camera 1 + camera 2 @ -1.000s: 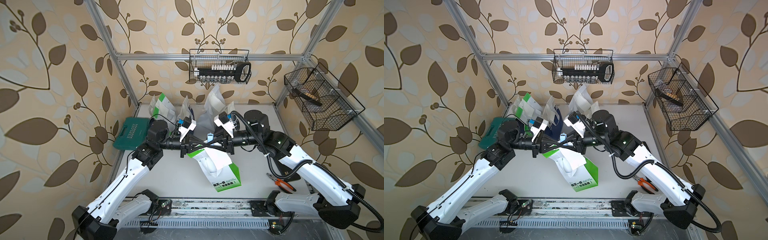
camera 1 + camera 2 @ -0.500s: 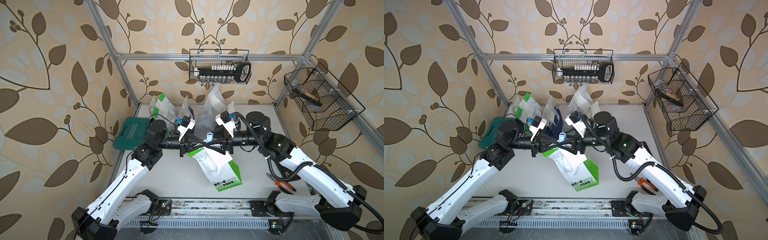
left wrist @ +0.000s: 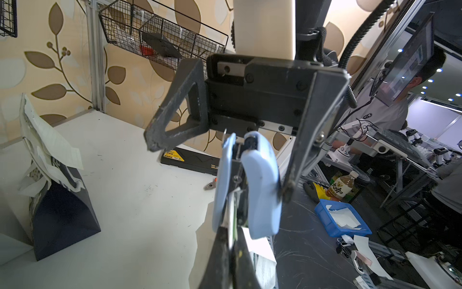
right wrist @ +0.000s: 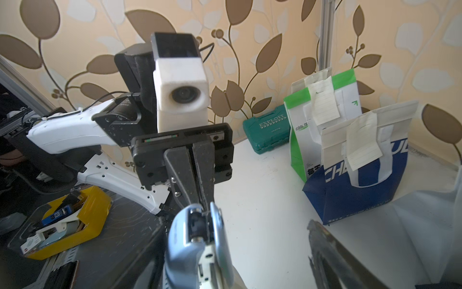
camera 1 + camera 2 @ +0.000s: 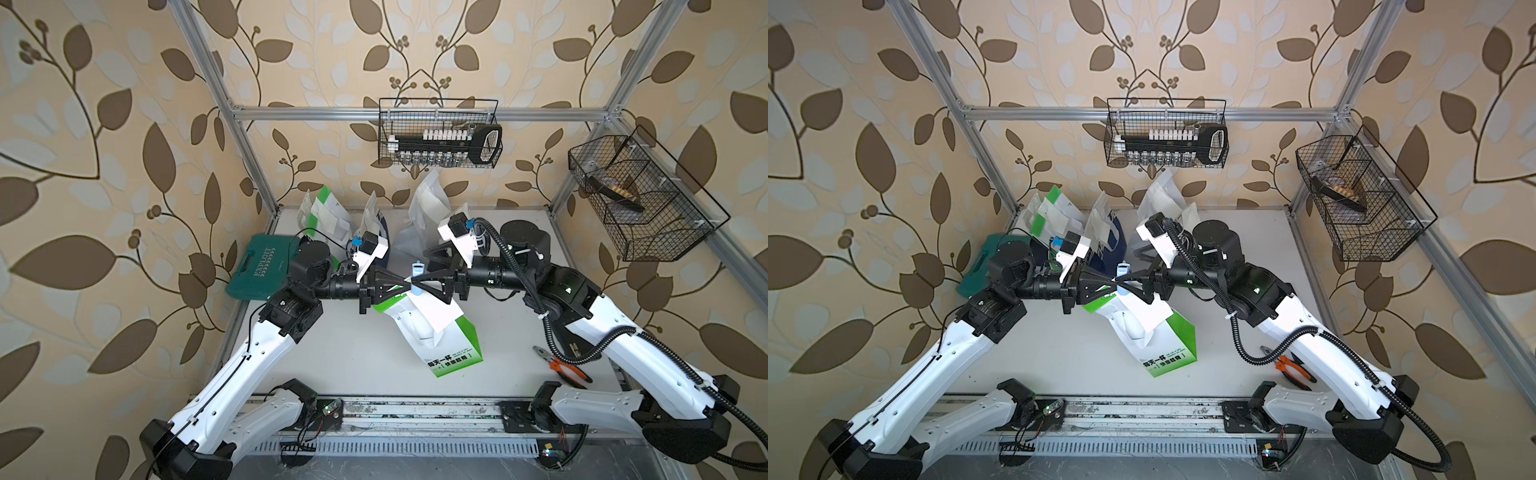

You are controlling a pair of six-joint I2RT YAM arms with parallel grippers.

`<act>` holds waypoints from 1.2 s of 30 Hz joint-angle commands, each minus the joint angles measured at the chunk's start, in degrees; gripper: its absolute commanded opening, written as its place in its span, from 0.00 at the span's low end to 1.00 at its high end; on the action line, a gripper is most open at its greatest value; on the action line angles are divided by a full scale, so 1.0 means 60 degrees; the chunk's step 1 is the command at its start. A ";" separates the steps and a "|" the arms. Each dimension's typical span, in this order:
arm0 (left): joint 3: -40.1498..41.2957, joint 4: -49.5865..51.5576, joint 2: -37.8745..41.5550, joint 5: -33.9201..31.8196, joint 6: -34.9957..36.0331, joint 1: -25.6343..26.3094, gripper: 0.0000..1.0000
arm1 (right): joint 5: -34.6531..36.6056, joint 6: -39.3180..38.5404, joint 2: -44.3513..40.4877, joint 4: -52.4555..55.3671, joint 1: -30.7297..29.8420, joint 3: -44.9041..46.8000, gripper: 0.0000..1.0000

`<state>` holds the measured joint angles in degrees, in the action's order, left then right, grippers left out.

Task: Staple the receipts to the bags
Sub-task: Staple the receipt to the takeout bag, then pick up the stapler from the takeout bag.

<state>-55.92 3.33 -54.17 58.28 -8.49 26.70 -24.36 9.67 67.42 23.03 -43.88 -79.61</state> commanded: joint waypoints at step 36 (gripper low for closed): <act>-0.0741 0.0820 0.0643 -0.3669 0.0596 0.0596 0.00 | 0.9979 -0.0277 0.1477 0.0219 -0.4156 -0.1460 0.36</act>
<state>-58.46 9.56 -51.48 36.88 -5.89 29.71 34.33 8.10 75.79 23.88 -68.51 -86.61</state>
